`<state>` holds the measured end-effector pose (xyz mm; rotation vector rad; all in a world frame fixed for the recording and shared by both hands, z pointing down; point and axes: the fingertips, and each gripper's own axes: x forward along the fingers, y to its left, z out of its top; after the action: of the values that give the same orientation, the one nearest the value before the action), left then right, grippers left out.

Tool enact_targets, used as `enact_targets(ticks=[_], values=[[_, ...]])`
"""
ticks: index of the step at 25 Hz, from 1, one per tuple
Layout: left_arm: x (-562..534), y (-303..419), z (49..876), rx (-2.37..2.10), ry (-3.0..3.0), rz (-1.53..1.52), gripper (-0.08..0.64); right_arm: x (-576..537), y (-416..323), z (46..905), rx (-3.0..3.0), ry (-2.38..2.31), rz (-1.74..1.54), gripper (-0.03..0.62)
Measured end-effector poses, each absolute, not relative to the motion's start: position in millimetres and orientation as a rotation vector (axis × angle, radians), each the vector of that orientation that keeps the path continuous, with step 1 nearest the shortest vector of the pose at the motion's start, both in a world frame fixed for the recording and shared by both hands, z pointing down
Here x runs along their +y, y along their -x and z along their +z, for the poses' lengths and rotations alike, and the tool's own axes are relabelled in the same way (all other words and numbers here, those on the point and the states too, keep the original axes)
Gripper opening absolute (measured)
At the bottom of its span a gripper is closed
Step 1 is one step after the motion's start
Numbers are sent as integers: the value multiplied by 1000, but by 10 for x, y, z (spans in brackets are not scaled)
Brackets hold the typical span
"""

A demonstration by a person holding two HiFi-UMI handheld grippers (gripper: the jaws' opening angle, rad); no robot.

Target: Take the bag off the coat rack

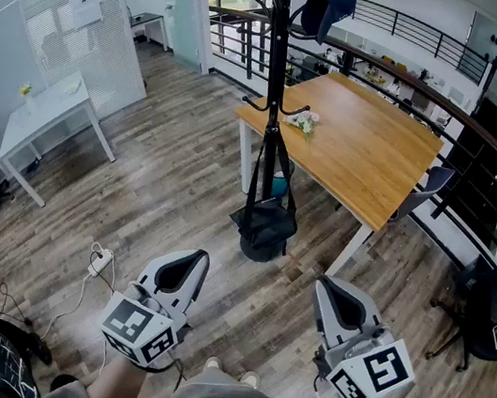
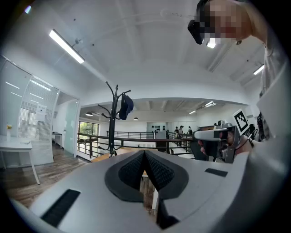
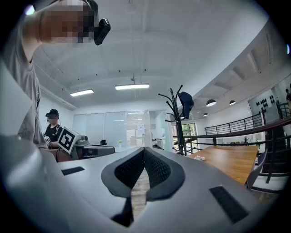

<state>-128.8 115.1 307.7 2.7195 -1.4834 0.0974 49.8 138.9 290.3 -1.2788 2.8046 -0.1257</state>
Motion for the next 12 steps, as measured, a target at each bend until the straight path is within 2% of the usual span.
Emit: enact_targets(ticks=[12], values=[[1188,1213,3103,-1465,-2720,115,15,1394,-556,2884,2754,1269,-168,31]])
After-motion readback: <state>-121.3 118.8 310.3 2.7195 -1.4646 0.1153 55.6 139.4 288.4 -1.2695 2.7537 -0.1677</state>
